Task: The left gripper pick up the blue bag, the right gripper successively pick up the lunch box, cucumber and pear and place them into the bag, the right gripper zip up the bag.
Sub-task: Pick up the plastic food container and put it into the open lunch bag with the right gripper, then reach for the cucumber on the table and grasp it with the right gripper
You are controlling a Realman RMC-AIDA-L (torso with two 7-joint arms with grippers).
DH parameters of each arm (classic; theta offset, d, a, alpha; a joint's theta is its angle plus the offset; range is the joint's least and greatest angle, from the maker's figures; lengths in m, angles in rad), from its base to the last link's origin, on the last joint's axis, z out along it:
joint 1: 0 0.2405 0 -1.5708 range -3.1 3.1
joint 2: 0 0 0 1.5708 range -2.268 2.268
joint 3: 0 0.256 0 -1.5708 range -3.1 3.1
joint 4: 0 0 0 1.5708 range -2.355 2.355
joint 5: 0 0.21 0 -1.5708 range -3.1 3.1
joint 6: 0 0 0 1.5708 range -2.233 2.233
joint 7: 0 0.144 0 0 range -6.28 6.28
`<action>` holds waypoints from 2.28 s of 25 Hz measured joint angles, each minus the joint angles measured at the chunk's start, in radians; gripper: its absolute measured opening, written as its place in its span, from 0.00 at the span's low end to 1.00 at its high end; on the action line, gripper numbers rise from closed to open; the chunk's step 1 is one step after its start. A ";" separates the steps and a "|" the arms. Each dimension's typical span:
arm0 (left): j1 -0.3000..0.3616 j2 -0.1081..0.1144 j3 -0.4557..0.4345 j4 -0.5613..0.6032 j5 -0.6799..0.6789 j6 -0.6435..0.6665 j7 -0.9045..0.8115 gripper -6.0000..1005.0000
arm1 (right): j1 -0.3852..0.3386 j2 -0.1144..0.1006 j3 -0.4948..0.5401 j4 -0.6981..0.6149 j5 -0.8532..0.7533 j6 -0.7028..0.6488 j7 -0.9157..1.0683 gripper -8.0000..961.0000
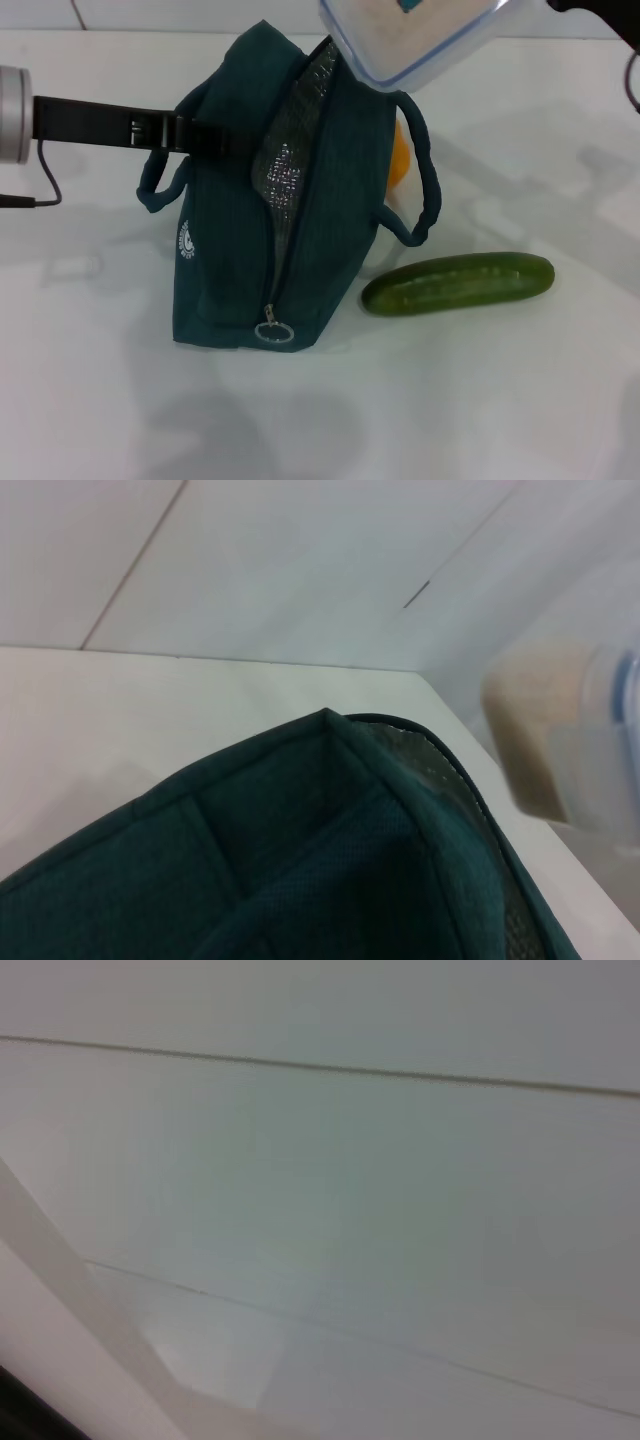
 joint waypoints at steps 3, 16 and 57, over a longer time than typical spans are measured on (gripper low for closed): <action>0.000 -0.001 0.002 -0.002 -0.002 0.000 0.004 0.04 | 0.032 0.000 -0.003 0.017 0.001 0.014 -0.005 0.10; -0.003 -0.003 0.015 -0.008 -0.011 -0.003 0.019 0.04 | 0.159 0.000 -0.058 0.075 -0.003 0.093 -0.057 0.11; 0.023 0.003 -0.018 -0.025 -0.043 -0.053 0.045 0.04 | -0.050 -0.019 -0.397 -0.230 0.009 0.181 -0.153 0.72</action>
